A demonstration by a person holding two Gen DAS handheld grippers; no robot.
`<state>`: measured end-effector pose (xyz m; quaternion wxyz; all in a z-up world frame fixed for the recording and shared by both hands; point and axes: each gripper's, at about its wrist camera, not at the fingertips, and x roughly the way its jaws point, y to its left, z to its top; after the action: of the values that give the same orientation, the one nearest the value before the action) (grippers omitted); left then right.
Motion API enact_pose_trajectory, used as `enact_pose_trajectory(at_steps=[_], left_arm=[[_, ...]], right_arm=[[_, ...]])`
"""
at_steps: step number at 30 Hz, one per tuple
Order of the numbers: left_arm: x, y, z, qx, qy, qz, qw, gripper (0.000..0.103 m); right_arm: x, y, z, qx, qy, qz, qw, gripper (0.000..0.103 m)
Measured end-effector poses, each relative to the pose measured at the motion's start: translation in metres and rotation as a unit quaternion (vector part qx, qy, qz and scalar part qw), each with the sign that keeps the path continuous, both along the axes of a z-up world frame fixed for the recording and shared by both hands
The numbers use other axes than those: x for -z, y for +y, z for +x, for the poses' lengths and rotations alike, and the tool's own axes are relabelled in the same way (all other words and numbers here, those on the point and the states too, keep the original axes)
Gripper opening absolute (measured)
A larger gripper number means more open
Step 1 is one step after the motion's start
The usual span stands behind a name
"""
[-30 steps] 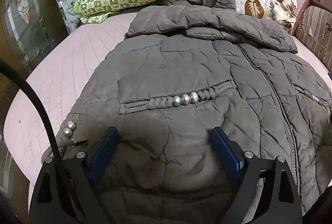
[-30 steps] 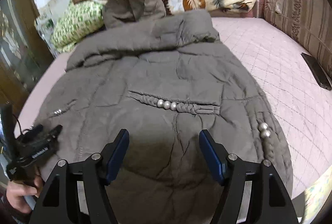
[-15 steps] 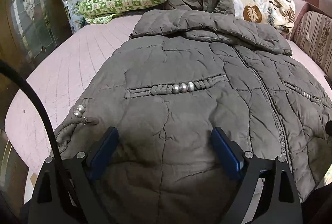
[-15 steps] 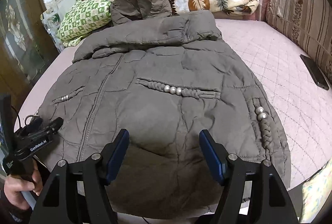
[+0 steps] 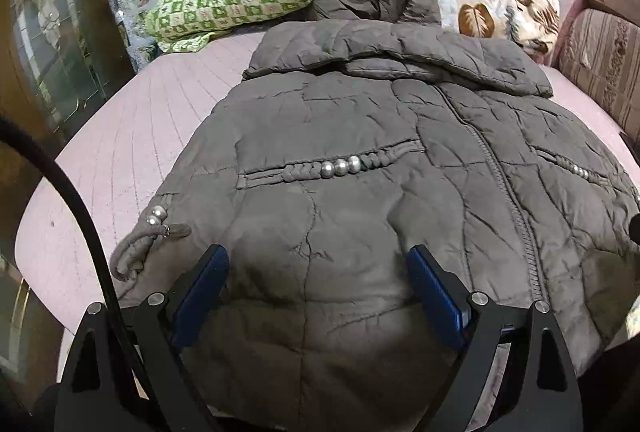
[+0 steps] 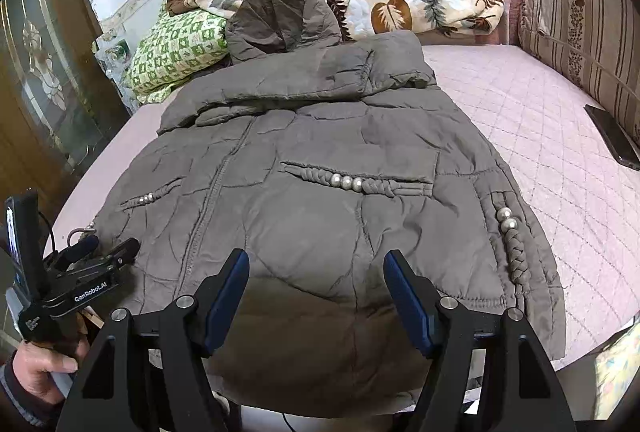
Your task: Fold large clothes
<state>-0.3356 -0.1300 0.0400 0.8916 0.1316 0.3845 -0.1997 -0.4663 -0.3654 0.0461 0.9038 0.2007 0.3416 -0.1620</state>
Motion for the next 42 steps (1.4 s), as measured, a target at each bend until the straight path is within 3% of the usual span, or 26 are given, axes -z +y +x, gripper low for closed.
enact_pose_trajectory(at_steps=[3, 9, 20, 24, 28, 32, 34, 37, 42], left_arm=[[-0.012, 0.0, 0.0, -0.002, 0.007, -0.003, 1.0, 0.09], [-0.037, -0.006, -0.006, 0.008, -0.042, -0.004, 0.9991, 0.09], [-0.083, -0.057, 0.021, 0.053, -0.056, -0.032, 0.9965, 0.093], [-0.086, -0.073, 0.049, 0.049, -0.033, -0.047, 0.9971, 0.093], [-0.091, -0.086, 0.078, 0.031, -0.035, -0.07, 0.9965, 0.093], [-0.084, -0.102, 0.107, 0.038, -0.034, -0.081, 0.9954, 0.093], [-0.07, -0.1, 0.114, 0.037, -0.042, -0.072, 0.9958, 0.093], [-0.056, -0.096, 0.126, 0.038, -0.021, -0.051, 0.9977, 0.093], [-0.054, -0.083, 0.132, 0.029, 0.0, -0.071, 0.9971, 0.093]], right_arm=[[-0.001, 0.001, 0.0, -0.001, -0.004, 0.004, 1.0, 0.074], [0.002, 0.003, 0.002, -0.004, -0.001, 0.006, 1.0, 0.074], [0.009, -0.008, 0.01, 0.01, 0.016, 0.004, 1.0, 0.074], [0.001, -0.02, 0.011, 0.018, 0.019, 0.023, 0.999, 0.074], [-0.018, -0.027, 0.018, 0.034, 0.029, -0.002, 0.999, 0.074], [-0.037, -0.03, 0.023, 0.053, 0.027, 0.005, 0.998, 0.074], [-0.046, -0.025, 0.024, 0.058, 0.028, -0.01, 0.998, 0.074], [-0.052, -0.02, 0.029, 0.061, 0.03, -0.018, 0.998, 0.076], [-0.047, -0.023, 0.047, 0.067, 0.026, 0.015, 0.997, 0.076]])
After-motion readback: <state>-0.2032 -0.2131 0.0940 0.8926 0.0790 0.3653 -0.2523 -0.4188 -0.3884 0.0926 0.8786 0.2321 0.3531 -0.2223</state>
